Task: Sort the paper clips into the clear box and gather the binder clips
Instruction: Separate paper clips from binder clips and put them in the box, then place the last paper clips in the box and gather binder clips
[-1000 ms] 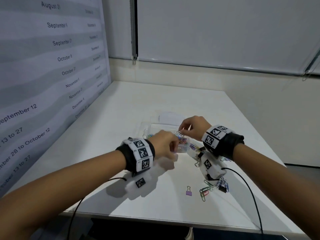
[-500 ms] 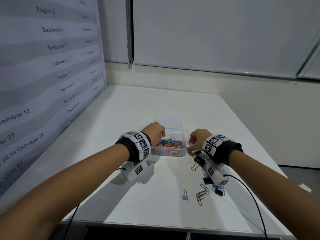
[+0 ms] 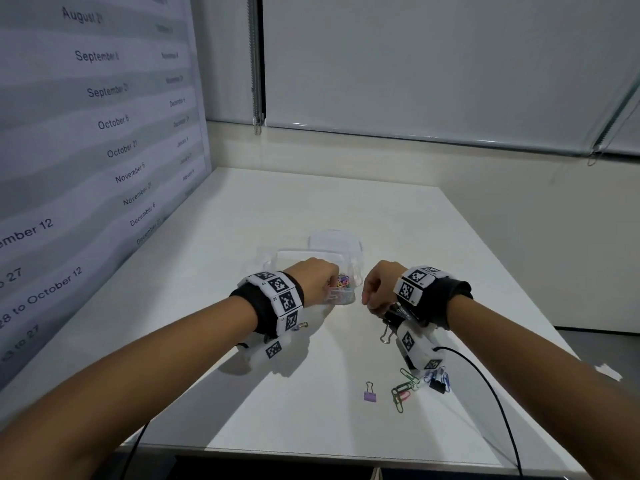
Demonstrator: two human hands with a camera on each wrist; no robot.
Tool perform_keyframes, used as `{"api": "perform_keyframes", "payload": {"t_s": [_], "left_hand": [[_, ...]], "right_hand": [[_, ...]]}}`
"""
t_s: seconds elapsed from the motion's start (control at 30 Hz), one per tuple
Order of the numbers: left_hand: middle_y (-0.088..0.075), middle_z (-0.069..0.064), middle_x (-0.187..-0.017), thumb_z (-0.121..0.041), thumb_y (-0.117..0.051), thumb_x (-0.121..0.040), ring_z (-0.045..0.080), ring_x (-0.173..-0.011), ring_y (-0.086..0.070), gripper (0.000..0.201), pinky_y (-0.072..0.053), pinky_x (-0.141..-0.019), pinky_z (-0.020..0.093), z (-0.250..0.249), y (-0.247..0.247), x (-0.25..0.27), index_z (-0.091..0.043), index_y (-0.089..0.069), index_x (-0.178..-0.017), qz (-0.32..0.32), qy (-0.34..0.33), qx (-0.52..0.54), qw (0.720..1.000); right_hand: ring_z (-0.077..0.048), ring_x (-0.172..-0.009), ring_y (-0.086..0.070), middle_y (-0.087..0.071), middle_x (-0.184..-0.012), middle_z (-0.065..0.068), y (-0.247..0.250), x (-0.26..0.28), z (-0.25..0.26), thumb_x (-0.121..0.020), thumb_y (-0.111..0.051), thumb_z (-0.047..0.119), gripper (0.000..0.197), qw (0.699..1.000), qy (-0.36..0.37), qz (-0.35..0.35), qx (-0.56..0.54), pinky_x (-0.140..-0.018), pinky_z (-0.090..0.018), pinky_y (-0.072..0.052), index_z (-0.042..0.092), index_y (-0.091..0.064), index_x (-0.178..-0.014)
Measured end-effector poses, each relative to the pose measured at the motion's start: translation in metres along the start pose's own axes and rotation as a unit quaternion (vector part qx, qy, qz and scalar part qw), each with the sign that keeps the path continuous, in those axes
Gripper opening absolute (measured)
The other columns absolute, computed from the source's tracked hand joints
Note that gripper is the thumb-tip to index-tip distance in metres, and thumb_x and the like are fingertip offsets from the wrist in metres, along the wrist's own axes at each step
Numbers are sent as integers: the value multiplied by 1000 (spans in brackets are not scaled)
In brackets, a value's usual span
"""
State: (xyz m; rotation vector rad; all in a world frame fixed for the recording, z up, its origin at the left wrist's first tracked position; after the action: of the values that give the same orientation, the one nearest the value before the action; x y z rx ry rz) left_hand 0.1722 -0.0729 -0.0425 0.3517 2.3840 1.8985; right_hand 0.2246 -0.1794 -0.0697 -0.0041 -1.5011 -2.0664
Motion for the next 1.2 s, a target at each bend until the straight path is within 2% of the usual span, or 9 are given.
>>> {"api": "perform_keyframes", "payload": {"t_s": [0.07, 0.17, 0.37, 0.5, 0.7, 0.8, 0.93, 1.03, 1.2], "left_hand": [[-57, 13, -114, -24, -60, -86, 29, -103, -55, 27, -43, -85, 35, -3, 3, 0, -9, -57, -109, -13, -7, -1, 1000], [-52, 10, -112, -31, -62, -84, 27, -105, -49, 31, -42, -88, 36, -17, 9, 2, -12, -56, -108, -53, -42, -3, 998], [-53, 9, -117, -6, -50, -90, 26, -110, -52, 26, -41, -89, 34, -64, -7, -4, -10, -59, -114, -12, -128, -2, 992], [-51, 17, -127, -7, -43, -94, 32, -118, -50, 34, -43, -97, 41, -79, -31, -17, -4, -50, -127, 60, -116, -51, 990], [-51, 18, -121, -19, -53, -91, 37, -108, -55, 32, -44, -83, 37, -83, -64, -25, -7, -53, -120, 130, -81, -112, 982], [-49, 20, -122, -17, -50, -93, 39, -108, -53, 30, -46, -90, 41, -87, -66, -24, -4, -56, -120, 110, -97, -137, 980], [-52, 17, -120, -14, -52, -94, 35, -106, -56, 28, -43, -86, 35, -90, -53, -19, -8, -61, -120, 67, -103, -78, 989], [-61, 15, -111, -17, -60, -87, 31, -99, -60, 25, -45, -78, 30, -87, -46, -17, -9, -68, -108, 51, -84, -12, 995], [-69, 12, -90, -31, -73, -77, 27, -80, -61, 33, -47, -67, 30, -82, -43, -22, -4, -70, -97, 74, -16, 31, 997]], "right_hand": [[-5, -47, -60, -67, -49, 7, -2, 1, -2, -63, -66, 5, 11, 1000, -2, 0, 4, -69, -32, -59, 12, -72, -66], [-12, -56, -64, -72, -67, -5, 6, 4, -4, -67, -69, 3, 8, 1000, -2, 1, -19, -71, -32, -60, 7, -73, -73], [-12, -52, -62, -65, -62, -4, 49, 15, -37, -76, -70, 0, 10, 993, -31, -84, -73, -62, -24, -59, 10, -69, -72], [-18, -59, -64, -66, -66, -7, 50, 23, -59, -77, -68, 1, 13, 993, -47, -82, -69, -67, -31, -60, 13, -67, -72], [-18, -57, -63, -62, -67, -1, 47, 26, -75, -82, -66, 8, 11, 991, -80, -102, -19, -59, -25, -58, 8, -70, -93], [-23, -72, -69, -64, -71, 0, 36, 24, -79, -79, -71, 16, 18, 994, -85, -62, -17, -65, -29, -60, 10, -69, -96], [-10, -66, -58, -62, -82, 2, 26, 20, -68, -69, -80, 28, 33, 998, -54, -31, 11, -65, -23, -52, 17, -68, -98], [-5, -64, -54, -61, -80, 5, 18, 19, -52, -69, -79, 22, 26, 1000, -22, -17, 8, -59, -16, -45, 19, -70, -93], [-7, -55, -59, -64, -67, 3, 12, 18, -40, -72, -70, 6, 9, 1000, -12, -18, -10, -56, -17, -51, 16, -71, -72]]}}
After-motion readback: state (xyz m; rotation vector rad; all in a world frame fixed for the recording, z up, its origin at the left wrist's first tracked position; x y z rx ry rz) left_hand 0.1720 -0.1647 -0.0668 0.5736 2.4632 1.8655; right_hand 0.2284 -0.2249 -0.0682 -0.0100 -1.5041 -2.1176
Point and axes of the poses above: each hand's wrist, its own x-axis away from the middle knuckle, its own y-axis out of the back of the hand, z = x × y, the point moved 10 cm from there along -x, towards the middle knuckle
